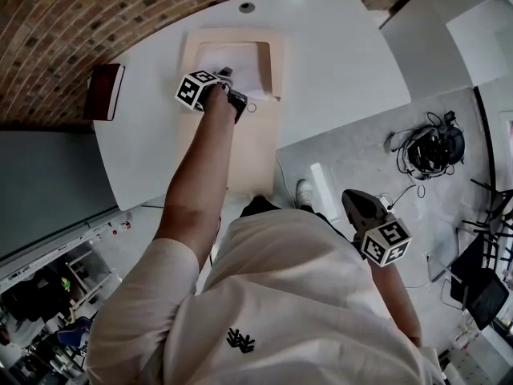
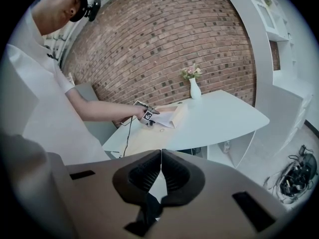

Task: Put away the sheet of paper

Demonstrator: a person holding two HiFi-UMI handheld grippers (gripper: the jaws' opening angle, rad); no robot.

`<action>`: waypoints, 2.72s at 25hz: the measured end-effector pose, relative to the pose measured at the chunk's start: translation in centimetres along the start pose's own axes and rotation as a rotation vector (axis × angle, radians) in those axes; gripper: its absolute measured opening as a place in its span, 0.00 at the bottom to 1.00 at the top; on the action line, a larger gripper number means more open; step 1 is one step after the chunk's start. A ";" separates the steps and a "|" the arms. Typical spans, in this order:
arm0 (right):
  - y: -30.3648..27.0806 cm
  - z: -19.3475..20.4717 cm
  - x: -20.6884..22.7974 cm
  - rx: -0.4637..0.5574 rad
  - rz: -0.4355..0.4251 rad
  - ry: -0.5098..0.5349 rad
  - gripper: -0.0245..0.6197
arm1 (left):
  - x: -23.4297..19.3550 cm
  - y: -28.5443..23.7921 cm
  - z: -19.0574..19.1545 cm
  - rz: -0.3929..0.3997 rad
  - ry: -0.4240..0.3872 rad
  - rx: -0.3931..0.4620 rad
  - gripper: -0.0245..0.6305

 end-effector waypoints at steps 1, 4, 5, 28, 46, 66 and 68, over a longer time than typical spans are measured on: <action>0.2 0.1 0.2 0.005 -0.003 0.002 0.08 | 0.0 0.4 0.2 -0.002 -0.002 0.006 0.48; 1.0 0.2 0.9 0.018 -0.014 0.004 0.08 | -0.2 1.5 0.8 -0.005 -0.010 0.024 0.48; 1.3 0.2 1.2 0.022 -0.018 0.006 0.08 | -0.2 1.9 1.1 -0.005 -0.010 0.027 0.48; 5.7 -3.2 8.2 0.141 -0.190 0.220 0.08 | 1.2 12.7 9.6 0.155 -0.099 0.064 0.48; 9.0 -3.0 8.9 0.162 -0.391 0.317 0.08 | -0.8 25.7 23.6 0.489 -0.174 0.058 0.07; 11.6 0.3 9.4 0.168 -0.394 0.323 0.08 | -2.4 29.0 29.7 0.483 -0.329 0.026 0.07; 11.7 0.6 9.2 0.168 -0.394 0.321 0.08 | -2.5 29.1 29.9 0.488 -0.325 0.026 0.07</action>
Point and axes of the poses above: the fingertips, and each gripper's own axes: y backward along the fingers, x to its right, z out of its underside, the point moved 9 cm from there along y, backward along the fingers, and after that the axes turned 7 degrees about y, right-handed, at the moved point
